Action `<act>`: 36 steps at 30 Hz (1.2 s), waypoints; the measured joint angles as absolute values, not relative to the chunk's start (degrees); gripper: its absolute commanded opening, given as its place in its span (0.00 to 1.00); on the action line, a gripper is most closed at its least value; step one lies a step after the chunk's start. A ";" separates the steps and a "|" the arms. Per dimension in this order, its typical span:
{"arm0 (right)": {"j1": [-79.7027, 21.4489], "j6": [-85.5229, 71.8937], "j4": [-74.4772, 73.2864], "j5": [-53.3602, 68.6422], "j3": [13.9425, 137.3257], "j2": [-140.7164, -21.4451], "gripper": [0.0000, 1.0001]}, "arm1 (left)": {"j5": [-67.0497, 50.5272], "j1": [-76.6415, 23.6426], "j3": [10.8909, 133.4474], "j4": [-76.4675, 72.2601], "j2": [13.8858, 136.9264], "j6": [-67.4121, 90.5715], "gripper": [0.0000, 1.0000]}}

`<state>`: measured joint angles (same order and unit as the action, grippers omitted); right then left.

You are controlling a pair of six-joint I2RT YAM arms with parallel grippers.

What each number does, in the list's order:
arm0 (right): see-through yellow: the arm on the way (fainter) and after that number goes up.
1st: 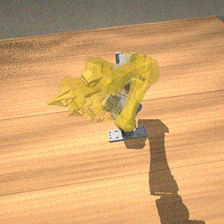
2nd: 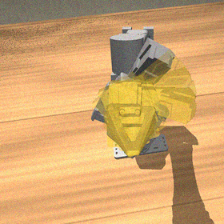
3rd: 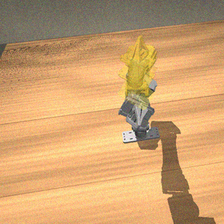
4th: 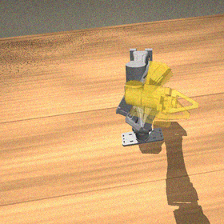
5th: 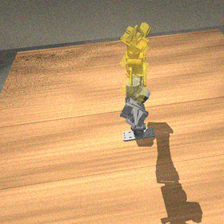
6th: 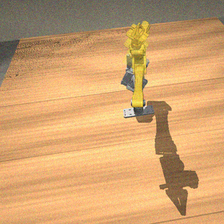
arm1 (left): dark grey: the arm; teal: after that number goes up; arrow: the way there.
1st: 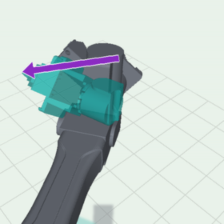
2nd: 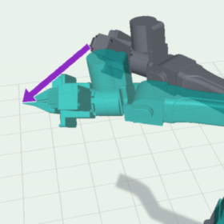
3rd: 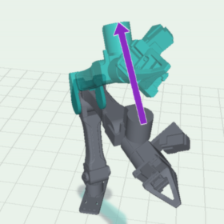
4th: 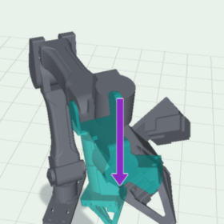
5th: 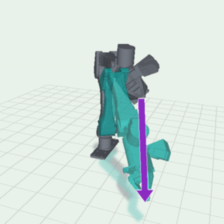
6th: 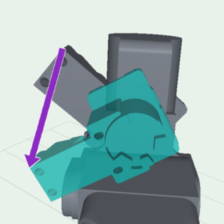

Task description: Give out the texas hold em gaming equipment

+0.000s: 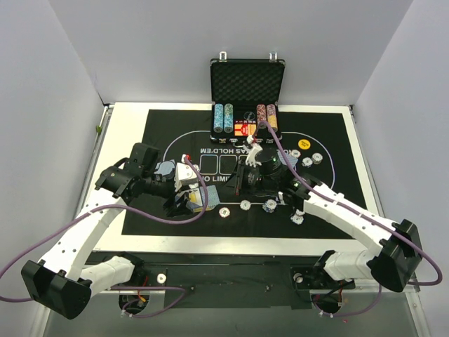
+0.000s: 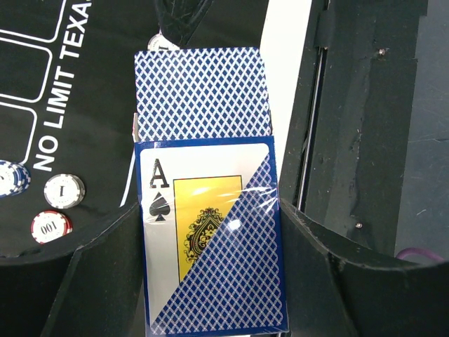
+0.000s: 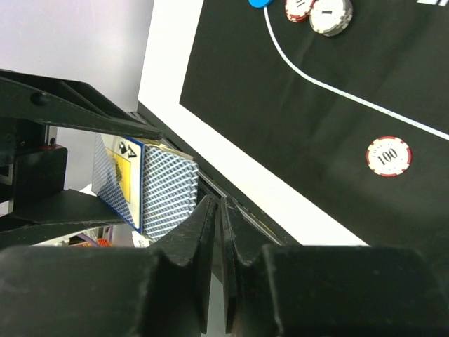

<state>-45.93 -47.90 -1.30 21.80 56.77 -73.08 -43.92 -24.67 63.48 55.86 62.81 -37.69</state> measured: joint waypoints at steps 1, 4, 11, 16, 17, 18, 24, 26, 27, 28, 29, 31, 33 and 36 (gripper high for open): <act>-45.63 -48.12 -1.37 21.82 56.29 -72.58 0.03 | -44.14 -24.67 63.48 55.70 62.78 -37.69 0.02; -45.19 -48.53 -1.39 21.80 55.57 -72.10 0.15 | -44.38 -24.67 63.55 55.44 62.78 -37.69 0.02; -44.93 -49.45 -0.40 21.43 53.87 -69.84 0.48 | -44.42 -24.67 63.57 55.40 62.78 -37.67 0.02; -44.88 -50.52 2.20 21.34 53.10 -67.83 0.49 | -44.40 -24.67 63.57 55.37 62.78 -37.69 0.02; -45.10 -50.59 2.63 21.26 53.15 -68.10 0.48 | -44.42 -24.67 63.57 55.37 62.78 -37.67 0.02; -45.58 -50.61 2.83 21.08 53.36 -68.75 0.47 | -44.42 -24.67 63.57 55.33 62.78 -37.65 0.02; -48.95 -50.19 2.76 20.36 54.52 -72.88 0.38 | -44.38 -24.67 63.59 54.94 62.78 -37.04 0.02; -49.12 -50.22 2.87 20.29 54.52 -73.08 0.37 | -44.34 -24.67 63.57 54.96 62.78 -36.73 0.02; -49.12 -50.15 2.96 20.16 54.57 -73.08 0.34 | -44.34 -24.67 63.59 54.92 62.81 -36.58 0.02; -49.12 -50.06 3.03 20.05 54.70 -73.08 0.31 | -44.36 -24.67 63.61 54.92 62.81 -36.36 0.02; -49.12 -50.04 3.11 19.94 54.81 -73.17 0.26 | -44.34 -24.67 63.70 54.89 62.81 -36.16 0.02; -49.12 -49.91 3.62 19.79 54.87 -73.19 0.17 | -44.31 -24.67 63.79 54.85 62.81 -35.73 0.02; -49.12 -49.82 4.27 19.70 54.87 -73.17 0.10 | -44.31 -24.67 63.79 54.85 62.81 -35.09 0.02; -49.10 -50.00 4.89 19.29 54.87 -72.88 0.03 | -44.01 -24.64 63.79 54.85 62.81 -34.65 0.02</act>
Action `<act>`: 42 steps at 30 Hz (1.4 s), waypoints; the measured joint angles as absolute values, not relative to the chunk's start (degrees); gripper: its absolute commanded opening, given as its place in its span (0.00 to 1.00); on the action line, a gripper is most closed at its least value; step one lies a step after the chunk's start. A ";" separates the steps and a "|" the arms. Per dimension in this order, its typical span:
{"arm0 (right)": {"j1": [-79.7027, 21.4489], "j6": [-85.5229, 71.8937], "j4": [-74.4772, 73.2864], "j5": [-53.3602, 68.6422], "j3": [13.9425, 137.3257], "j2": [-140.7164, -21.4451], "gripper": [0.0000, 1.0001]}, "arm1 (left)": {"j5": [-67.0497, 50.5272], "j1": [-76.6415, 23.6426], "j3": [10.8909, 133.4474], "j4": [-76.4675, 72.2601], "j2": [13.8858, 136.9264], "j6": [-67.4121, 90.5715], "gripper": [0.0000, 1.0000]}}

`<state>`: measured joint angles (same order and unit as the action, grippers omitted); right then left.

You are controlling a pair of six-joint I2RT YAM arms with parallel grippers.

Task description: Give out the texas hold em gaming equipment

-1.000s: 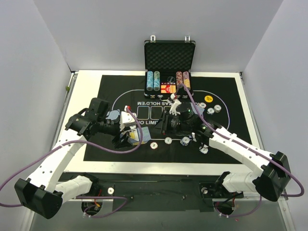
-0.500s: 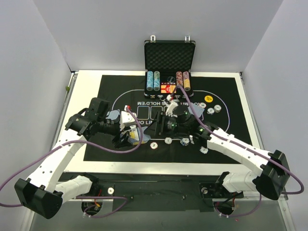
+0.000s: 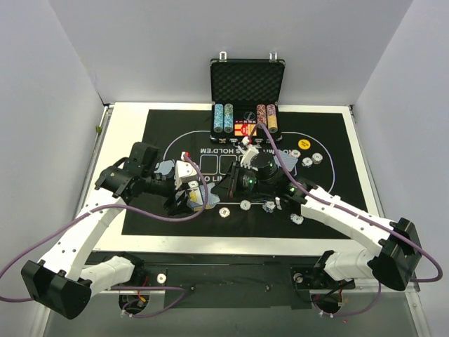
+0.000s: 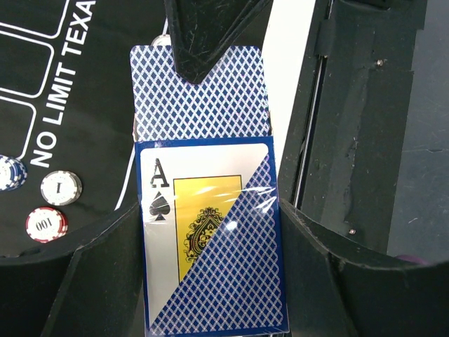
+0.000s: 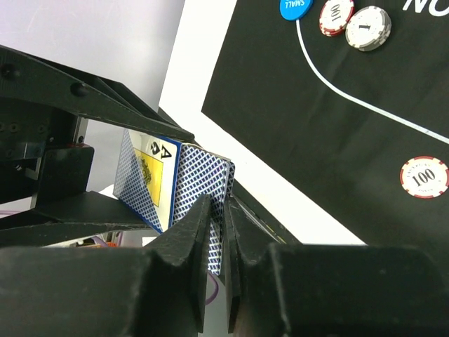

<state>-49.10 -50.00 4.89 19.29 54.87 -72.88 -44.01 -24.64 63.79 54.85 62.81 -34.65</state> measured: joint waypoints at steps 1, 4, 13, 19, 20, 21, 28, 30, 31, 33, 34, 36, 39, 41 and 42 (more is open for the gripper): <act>-49.06 -50.09 4.99 19.27 54.87 -72.64 0.02 | -43.90 -24.64 63.79 54.83 62.81 -34.59 0.02; -48.66 -50.28 5.08 18.96 54.83 -71.90 0.00 | -44.01 -24.67 63.79 54.59 62.81 -34.50 0.02; -47.53 -50.94 5.78 18.94 53.43 -70.35 0.00 | -44.75 -24.67 63.79 52.93 62.81 -33.80 0.02; -46.44 -51.07 5.82 19.14 52.16 -68.99 0.21 | -44.77 -24.67 63.79 52.90 62.81 -33.47 0.02; -46.28 -51.00 5.63 19.00 52.07 -68.90 0.25 | -44.88 -24.67 63.79 52.86 62.81 -33.39 0.02; -46.15 -50.89 5.32 18.87 52.05 -68.88 0.30 | -45.12 -24.67 63.79 52.82 62.78 -33.30 0.02; -46.04 -50.28 3.14 17.96 51.94 -68.86 0.37 | -45.67 -24.67 63.79 52.58 62.67 -32.53 0.02; -46.04 -50.11 2.81 17.76 51.94 -68.75 0.37 | -45.67 -24.67 63.79 52.58 62.67 -32.25 0.02; -46.04 -50.04 2.68 17.69 51.94 -68.62 0.37 | -45.67 -24.67 63.79 52.58 62.67 -32.16 0.02; -46.04 -49.84 2.33 17.34 51.94 -68.10 0.37 | -45.69 -24.67 63.79 52.49 62.65 -32.08 0.02; -46.04 -49.76 2.17 17.26 51.92 -67.79 0.36 | -45.74 -24.67 63.79 52.42 62.65 -32.01 0.02; -45.71 -49.56 1.87 17.06 51.75 -67.05 0.36 | -45.98 -24.67 63.79 52.16 62.57 -31.90 0.02; -45.21 -49.43 1.48 16.93 51.07 -65.78 0.36 | -46.26 -24.67 63.79 51.99 62.28 -31.77 0.02; -44.88 -49.43 0.99 16.91 50.96 -65.21 0.36 | -46.37 -24.67 63.79 51.99 62.19 -31.70 0.02; -44.64 -49.41 0.93 16.91 50.96 -65.01 0.36 | -46.48 -24.67 63.79 51.96 62.19 -31.70 0.02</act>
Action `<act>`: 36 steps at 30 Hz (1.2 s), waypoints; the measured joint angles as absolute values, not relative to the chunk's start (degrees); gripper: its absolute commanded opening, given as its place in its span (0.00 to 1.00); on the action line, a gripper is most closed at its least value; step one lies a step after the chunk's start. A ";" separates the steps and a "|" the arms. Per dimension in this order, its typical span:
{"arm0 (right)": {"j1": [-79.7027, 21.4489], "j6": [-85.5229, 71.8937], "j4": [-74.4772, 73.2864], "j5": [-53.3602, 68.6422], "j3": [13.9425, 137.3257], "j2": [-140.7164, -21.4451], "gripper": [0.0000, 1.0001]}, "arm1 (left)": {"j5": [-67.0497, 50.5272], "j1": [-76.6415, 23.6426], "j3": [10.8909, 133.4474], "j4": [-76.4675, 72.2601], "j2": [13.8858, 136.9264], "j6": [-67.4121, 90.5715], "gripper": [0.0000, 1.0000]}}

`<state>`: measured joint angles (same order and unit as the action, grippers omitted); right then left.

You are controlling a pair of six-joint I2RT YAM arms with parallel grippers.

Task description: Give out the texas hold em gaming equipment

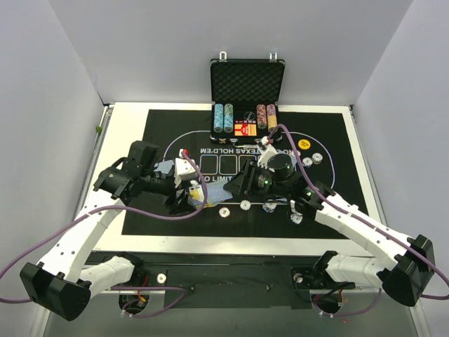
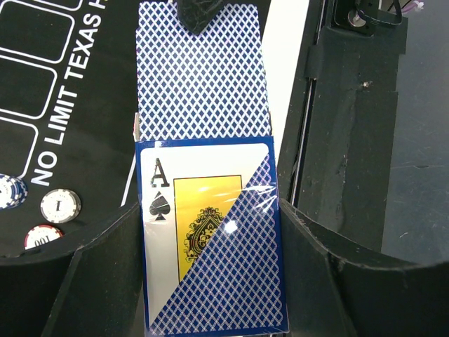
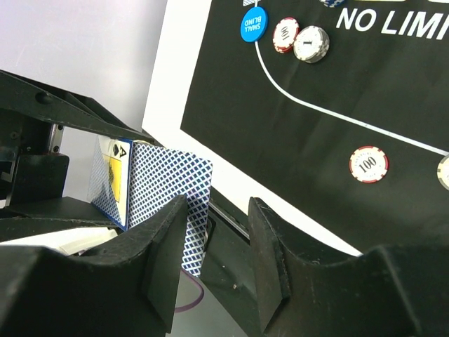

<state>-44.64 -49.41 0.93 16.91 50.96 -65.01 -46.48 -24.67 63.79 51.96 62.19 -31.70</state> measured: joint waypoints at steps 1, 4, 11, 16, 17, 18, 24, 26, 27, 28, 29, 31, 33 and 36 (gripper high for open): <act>-44.60 -49.41 0.91 16.91 50.96 -64.82 0.36 | -46.52 -24.67 63.79 51.90 62.15 -31.70 0.02; -44.53 -49.43 0.69 16.91 50.96 -64.51 0.36 | -46.65 -24.67 63.79 51.70 62.02 -31.70 0.02; -44.56 -51.03 2.33 17.89 50.59 -64.38 0.26 | -46.94 -24.67 63.79 51.40 61.91 -31.70 0.01; -44.25 -52.77 3.53 18.90 50.04 -64.31 0.11 | -46.92 -24.67 63.79 51.27 61.91 -31.70 0.01; -44.21 -53.08 3.73 18.92 49.89 -64.18 0.08 | -46.92 -24.67 63.79 51.27 61.91 -31.68 0.01; -44.12 -53.34 3.77 18.94 49.69 -63.92 0.06 | -46.92 -24.67 63.79 51.29 61.91 -31.70 0.01; -42.54 -54.08 3.70 19.46 49.04 -61.49 0.01 | -46.92 -24.67 63.79 51.16 61.91 -31.70 0.01; -41.98 -54.17 3.68 19.62 48.90 -60.86 0.02 | -46.92 -24.67 63.79 51.16 61.89 -31.70 0.01; -41.89 -54.17 3.68 19.66 48.84 -60.60 0.02 | -46.94 -24.67 63.79 51.13 61.89 -31.70 0.01; -41.71 -54.15 3.66 19.77 48.80 -60.47 0.02 | -46.92 -24.67 63.79 51.13 61.87 -31.70 0.01; -41.63 -54.15 3.66 19.84 48.77 -60.40 0.03 | -46.94 -24.67 63.79 51.13 61.82 -31.70 0.01; -41.60 -54.15 3.60 20.01 48.73 -60.40 0.04 | -46.94 -24.67 63.79 51.09 61.78 -31.70 0.01; -41.60 -54.11 3.55 20.05 48.73 -60.40 0.07 | -46.94 -24.67 63.79 51.09 61.71 -31.68 0.01; -41.60 -53.93 3.51 20.47 48.73 -60.42 0.11 | -46.96 -24.67 63.79 50.83 61.65 -31.68 0.01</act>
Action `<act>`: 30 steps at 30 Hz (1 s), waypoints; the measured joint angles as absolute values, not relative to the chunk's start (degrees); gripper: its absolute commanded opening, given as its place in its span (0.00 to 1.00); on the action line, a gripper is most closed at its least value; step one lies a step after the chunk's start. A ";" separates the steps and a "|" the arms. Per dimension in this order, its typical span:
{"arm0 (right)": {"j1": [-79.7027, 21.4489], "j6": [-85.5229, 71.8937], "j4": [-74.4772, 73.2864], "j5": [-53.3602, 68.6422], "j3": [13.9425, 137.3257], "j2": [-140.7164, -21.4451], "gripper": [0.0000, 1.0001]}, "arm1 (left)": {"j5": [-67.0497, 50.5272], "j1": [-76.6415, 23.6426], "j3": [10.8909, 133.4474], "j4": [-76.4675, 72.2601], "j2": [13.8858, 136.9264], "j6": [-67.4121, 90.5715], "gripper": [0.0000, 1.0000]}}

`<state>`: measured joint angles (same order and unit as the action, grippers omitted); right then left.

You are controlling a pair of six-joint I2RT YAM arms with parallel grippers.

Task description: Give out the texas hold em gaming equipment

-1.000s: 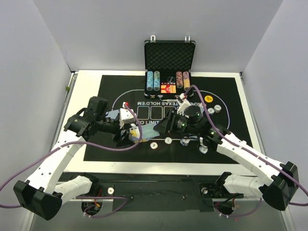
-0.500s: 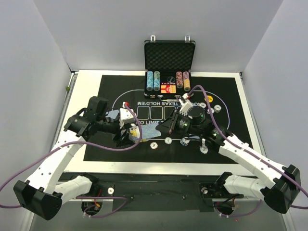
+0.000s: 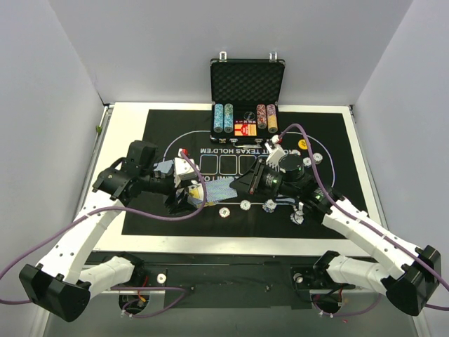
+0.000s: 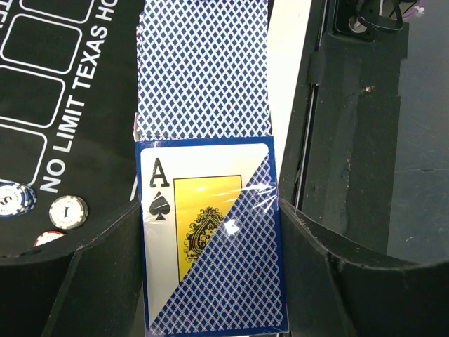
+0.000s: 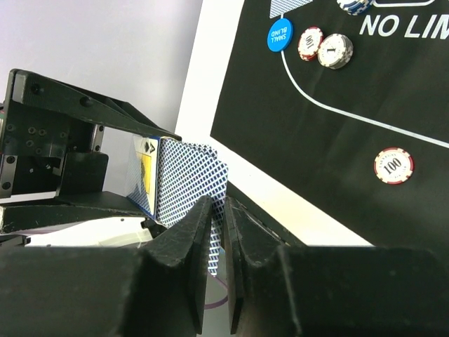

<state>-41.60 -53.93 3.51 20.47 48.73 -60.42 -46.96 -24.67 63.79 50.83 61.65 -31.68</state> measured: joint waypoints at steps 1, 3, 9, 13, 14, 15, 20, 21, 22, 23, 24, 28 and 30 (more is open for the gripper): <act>-41.60 -53.93 3.46 20.51 48.73 -60.42 0.12 | -46.98 -24.67 63.79 50.70 61.63 -31.68 0.01; -41.63 -53.71 3.22 20.67 48.73 -60.53 0.13 | -46.98 -24.67 63.79 50.52 61.58 -31.66 0.01; -42.74 -53.30 2.63 20.88 49.10 -61.71 0.13 | -46.98 -24.67 63.79 50.33 61.54 -31.66 0.01; -43.29 -53.06 2.44 20.88 49.65 -62.37 0.13 | -46.98 -24.67 63.79 50.33 61.54 -31.64 0.01; -43.29 -52.80 2.31 20.88 49.80 -62.37 0.13 | -46.98 -24.67 63.79 50.33 61.54 -31.62 0.01; -43.27 -52.53 2.20 20.86 49.95 -62.37 0.12 | -46.98 -24.67 63.79 50.33 61.52 -31.62 0.01; -42.48 -51.79 0.69 20.84 50.57 -61.93 0.07 | -46.98 -24.67 63.77 50.33 61.30 -31.48 0.01; -42.30 -51.64 0.14 20.82 50.68 -61.65 0.07 | -47.00 -24.67 63.77 50.33 61.21 -31.44 0.01; -42.19 -51.44 -0.34 20.82 50.70 -61.30 0.07 | -47.00 -24.67 63.77 50.33 61.17 -31.38 0.01; -41.98 -51.29 -0.89 20.82 50.70 -60.88 0.07 | -47.00 -24.67 63.75 50.33 61.10 -31.24 0.01; -41.93 -51.09 -1.32 20.82 50.70 -60.49 0.07 | -47.03 -24.67 63.72 50.30 61.06 -31.14 0.01; -41.63 -50.85 -2.22 20.84 50.70 -59.55 0.05 | -47.22 -24.67 63.66 50.30 60.97 -30.94 0.01; -41.58 -50.87 -2.46 20.84 50.70 -59.44 0.03 | -47.27 -24.67 63.66 50.28 60.97 -30.83 0.01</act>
<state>-41.58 -50.87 -2.46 20.84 50.70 -59.44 -47.27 -24.67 63.66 50.28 60.97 -30.83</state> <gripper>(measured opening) 0.057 0.748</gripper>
